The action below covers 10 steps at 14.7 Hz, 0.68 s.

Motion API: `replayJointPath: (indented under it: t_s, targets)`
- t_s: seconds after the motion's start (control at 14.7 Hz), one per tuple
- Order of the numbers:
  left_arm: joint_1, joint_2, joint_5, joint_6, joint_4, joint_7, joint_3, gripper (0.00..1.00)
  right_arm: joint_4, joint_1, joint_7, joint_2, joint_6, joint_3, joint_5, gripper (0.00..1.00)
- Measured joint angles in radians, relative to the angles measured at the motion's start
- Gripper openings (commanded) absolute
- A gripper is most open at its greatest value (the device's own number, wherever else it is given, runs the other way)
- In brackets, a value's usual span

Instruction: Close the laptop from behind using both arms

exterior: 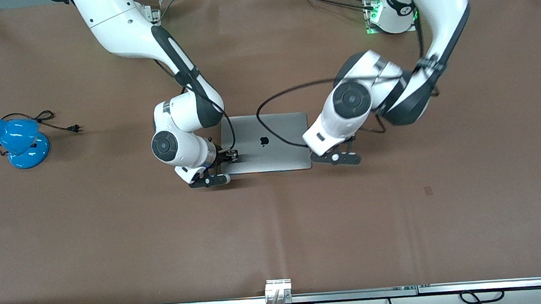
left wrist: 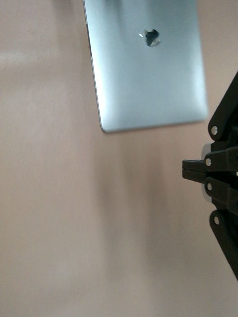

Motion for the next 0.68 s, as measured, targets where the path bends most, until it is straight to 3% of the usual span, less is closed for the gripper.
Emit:
replayJointPath:
  t_s: [0.14,0.34,0.54,0.68]
  targets:
    - [0.041,-0.09,-0.075,-0.092,0.017,0.0,-0.005,0.0,0.021,0.0,0.0,-0.037,-0.045,-0.05,-0.022,0.0]
    - [0.142,-0.177,-0.178,-0.306,0.118,0.088,-0.011,0.0,0.037,-0.007,-0.004,-0.143,-0.175,-0.14,-0.105,0.0]
    - [0.205,-0.209,-0.191,-0.486,0.203,0.147,-0.01,0.02,0.042,-0.018,-0.009,-0.257,-0.311,-0.197,-0.169,0.0]
    - [0.221,-0.214,-0.191,-0.518,0.218,0.175,-0.006,0.07,0.058,-0.018,-0.033,-0.307,-0.406,-0.236,-0.21,0.04]
